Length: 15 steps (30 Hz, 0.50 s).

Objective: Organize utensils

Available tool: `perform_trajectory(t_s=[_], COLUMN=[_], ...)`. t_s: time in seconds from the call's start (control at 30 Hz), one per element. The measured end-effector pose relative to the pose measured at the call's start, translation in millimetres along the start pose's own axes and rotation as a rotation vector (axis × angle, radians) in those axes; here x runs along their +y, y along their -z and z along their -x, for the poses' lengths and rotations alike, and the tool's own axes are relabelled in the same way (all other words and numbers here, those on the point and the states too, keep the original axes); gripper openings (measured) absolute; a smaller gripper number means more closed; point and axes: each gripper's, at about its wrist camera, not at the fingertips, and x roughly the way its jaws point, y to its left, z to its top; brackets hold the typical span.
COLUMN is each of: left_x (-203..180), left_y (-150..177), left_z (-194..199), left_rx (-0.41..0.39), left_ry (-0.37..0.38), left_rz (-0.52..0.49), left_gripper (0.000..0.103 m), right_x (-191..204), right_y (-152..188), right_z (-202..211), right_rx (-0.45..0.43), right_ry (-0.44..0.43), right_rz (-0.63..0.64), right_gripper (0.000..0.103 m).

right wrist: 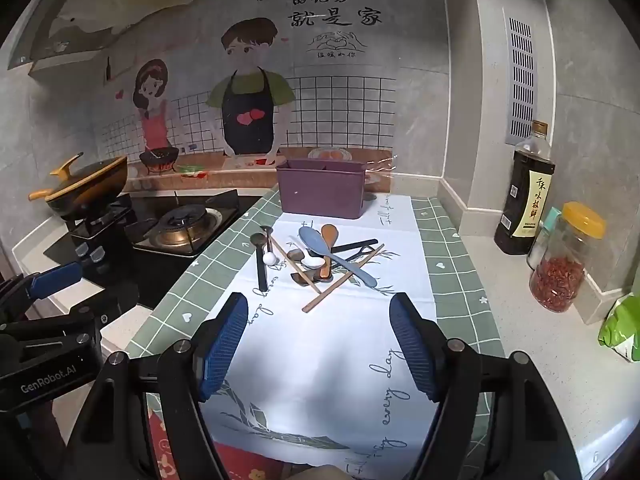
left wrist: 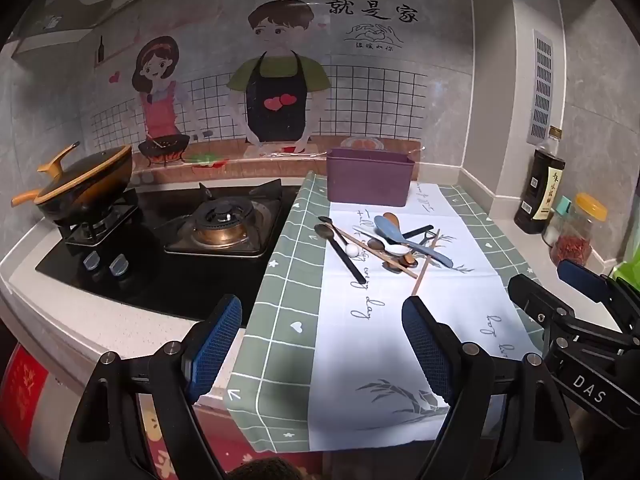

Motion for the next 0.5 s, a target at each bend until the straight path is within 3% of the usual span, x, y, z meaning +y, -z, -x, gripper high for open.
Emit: perform_trajectory(t_s=[0.5], left_x=[0.1], left_y=[-0.8], left_z=[0.2], left_rx=[0.011], left_ry=[-0.001], left_rz=[-0.008], left_gripper=[0.082], right_x=[-2.2], right_y=[-2.5], right_z=[1.6], right_rx=[-0.005], right_ry=[0.017], right_rz=[0.003], right_gripper=[0.07])
